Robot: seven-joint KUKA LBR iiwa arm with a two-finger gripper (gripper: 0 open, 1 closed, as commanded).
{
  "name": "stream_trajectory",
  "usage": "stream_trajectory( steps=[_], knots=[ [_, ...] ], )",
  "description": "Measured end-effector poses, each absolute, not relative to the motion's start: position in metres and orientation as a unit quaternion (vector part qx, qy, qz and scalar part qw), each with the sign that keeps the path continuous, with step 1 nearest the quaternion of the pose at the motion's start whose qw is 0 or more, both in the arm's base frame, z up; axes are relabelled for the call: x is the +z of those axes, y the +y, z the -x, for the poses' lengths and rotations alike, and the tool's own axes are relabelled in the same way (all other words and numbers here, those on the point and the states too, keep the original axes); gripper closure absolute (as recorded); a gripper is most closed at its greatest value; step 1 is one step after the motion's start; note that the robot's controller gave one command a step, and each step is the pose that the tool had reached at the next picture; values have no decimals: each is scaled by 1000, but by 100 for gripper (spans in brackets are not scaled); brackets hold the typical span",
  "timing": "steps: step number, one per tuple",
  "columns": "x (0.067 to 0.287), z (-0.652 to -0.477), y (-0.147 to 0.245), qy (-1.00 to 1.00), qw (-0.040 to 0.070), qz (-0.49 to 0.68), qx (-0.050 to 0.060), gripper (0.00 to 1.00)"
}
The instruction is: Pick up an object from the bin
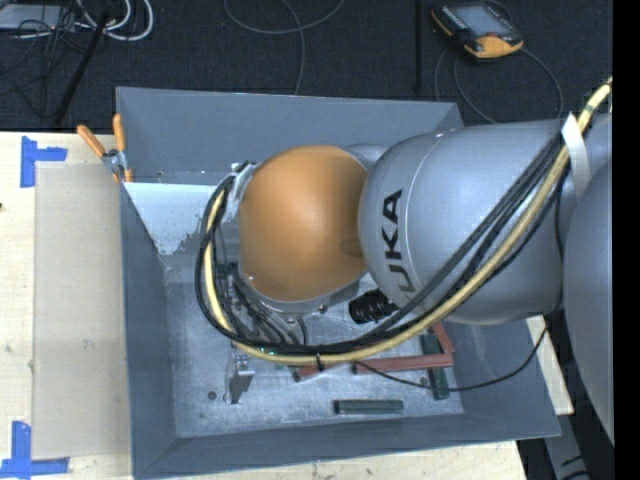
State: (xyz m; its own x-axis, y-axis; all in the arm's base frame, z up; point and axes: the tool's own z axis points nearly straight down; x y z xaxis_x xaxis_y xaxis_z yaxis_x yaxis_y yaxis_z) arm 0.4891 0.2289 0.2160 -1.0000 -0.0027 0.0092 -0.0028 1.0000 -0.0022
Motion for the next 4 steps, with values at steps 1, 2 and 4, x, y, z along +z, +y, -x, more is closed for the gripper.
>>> stream_trajectory(
  steps=[1,2,4],
  knots=[
    [220,-491,228,-1000,1,1,0,0],
    [184,-485,194,-999,-1,-46,-1,0],
    [81,-487,140,-1000,3,15,0,0]
  ],
)
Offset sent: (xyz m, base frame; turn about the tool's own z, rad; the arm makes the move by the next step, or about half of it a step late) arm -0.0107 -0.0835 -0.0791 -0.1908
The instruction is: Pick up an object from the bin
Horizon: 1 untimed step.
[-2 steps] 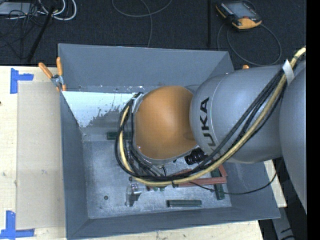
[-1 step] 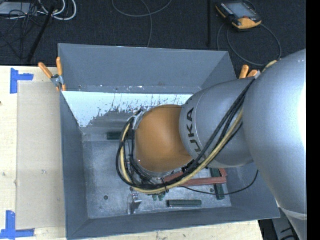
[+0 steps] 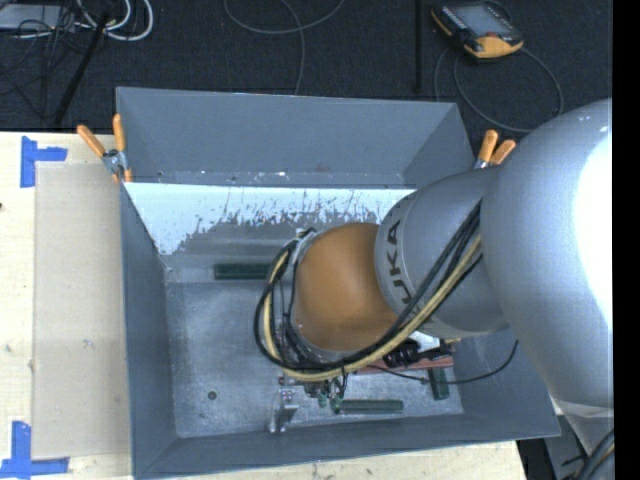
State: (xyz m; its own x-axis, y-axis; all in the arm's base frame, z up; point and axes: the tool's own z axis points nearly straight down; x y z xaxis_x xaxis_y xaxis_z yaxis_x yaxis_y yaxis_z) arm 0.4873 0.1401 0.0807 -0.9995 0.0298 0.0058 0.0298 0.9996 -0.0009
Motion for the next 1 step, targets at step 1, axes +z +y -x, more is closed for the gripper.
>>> stream_trajectory(
  steps=[1],
  knots=[
    [122,-503,119,-999,5,35,1,0]
  ],
)
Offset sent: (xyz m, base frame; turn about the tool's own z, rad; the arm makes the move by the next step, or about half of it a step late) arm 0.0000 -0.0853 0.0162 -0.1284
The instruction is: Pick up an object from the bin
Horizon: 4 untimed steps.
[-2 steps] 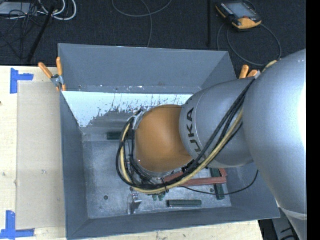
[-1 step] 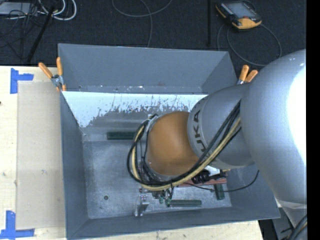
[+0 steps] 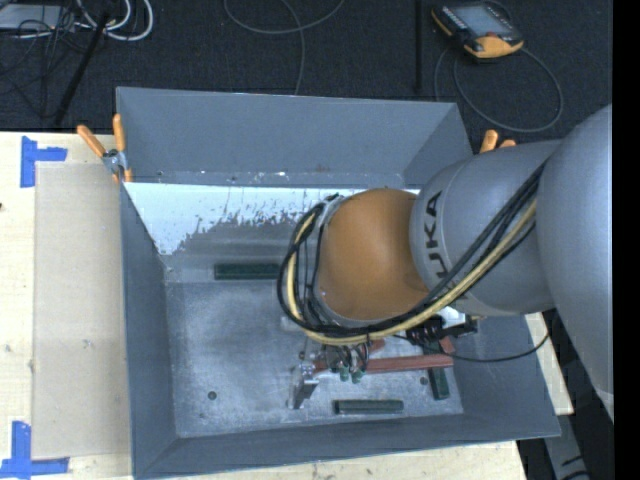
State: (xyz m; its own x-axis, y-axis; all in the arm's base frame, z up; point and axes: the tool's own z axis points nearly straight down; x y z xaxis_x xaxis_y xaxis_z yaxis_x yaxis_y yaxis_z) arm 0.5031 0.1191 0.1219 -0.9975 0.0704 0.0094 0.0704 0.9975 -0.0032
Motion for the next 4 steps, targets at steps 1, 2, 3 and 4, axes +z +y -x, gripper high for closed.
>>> stream_trajectory(
  steps=[1,2,3,4],
  knots=[
    [127,-499,79,-1000,-7,-30,-1,0],
    [74,-509,65,-995,-2,-95,0,100],
    [74,-509,65,-995,-2,-95,0,100],
    [160,-504,94,-995,3,-96,0,0]
  ],
)
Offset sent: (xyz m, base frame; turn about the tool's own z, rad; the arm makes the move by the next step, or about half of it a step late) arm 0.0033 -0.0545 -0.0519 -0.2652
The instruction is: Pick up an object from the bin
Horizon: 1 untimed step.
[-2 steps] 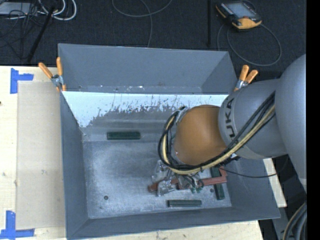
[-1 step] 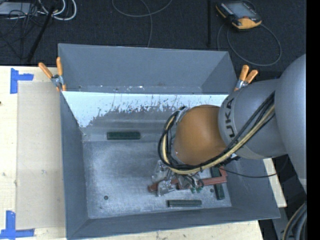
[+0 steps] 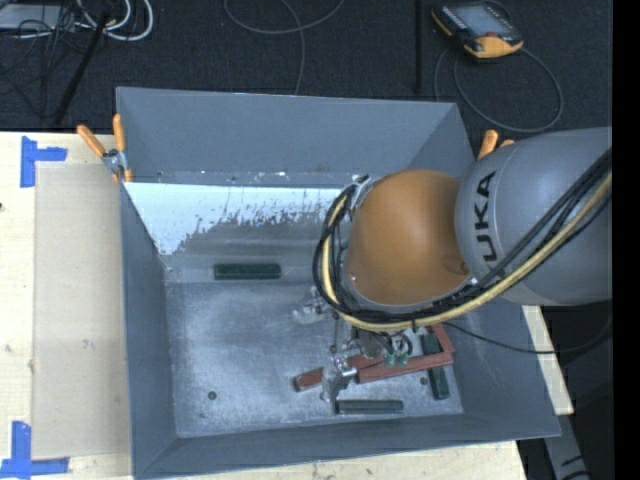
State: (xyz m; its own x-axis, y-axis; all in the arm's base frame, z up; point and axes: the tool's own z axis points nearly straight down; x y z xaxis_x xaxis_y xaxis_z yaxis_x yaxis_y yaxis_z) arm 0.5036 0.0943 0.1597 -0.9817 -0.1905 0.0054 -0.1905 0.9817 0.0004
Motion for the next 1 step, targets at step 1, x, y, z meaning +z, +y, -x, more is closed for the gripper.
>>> stream_trajectory(
  steps=[1],
  knots=[
    [218,-504,113,-996,0,-94,0,100]
  ],
)
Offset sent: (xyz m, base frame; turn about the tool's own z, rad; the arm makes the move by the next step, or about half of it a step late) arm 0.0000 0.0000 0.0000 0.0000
